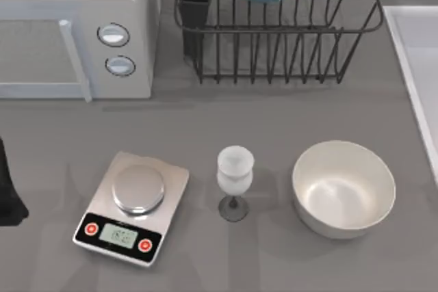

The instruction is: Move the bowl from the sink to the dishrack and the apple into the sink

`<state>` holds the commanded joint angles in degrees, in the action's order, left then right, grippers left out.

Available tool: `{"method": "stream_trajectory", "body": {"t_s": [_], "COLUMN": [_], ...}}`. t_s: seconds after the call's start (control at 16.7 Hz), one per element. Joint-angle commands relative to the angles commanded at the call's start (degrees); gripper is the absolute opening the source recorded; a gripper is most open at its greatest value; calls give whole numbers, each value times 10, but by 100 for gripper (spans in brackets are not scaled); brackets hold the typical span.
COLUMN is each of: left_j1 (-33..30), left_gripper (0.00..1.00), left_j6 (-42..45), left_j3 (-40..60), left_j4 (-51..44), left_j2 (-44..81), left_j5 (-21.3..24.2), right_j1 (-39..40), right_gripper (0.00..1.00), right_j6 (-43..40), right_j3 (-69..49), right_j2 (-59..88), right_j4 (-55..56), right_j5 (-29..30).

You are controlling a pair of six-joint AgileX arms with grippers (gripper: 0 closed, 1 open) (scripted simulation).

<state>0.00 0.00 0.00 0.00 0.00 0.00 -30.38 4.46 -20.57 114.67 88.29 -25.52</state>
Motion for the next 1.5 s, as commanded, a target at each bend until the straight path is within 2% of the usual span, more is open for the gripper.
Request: {"method": "stream_trajectory", "body": {"t_s": [0.3,0.54,0.78,1.02,1.26,1.5], "left_j1": [0,0,0,0,0,0], "left_gripper": [100,100,100,100,100,100], "left_j6": [0,0,0,0,0,0], "left_j3": [0,0,0,0,0,0], "left_j4": [0,0,0,0,0,0], "left_j2": [0,0,0,0,0,0], "left_j5": [0,0,0,0,0,0], "right_j1": [66,113,150,239,299,304], "right_gripper": [100,100,100,100,100,100], "right_j6": [-11,-30,-48,-68,-65,-45], "right_j3": [46,97,131,136,173,206], "right_j2": [-243,-480,-754,-973,-1103,-1147], "right_j4": [-162,-291,-492,-704,-838,-883], "right_j5": [18,73,123,151,213,255]}}
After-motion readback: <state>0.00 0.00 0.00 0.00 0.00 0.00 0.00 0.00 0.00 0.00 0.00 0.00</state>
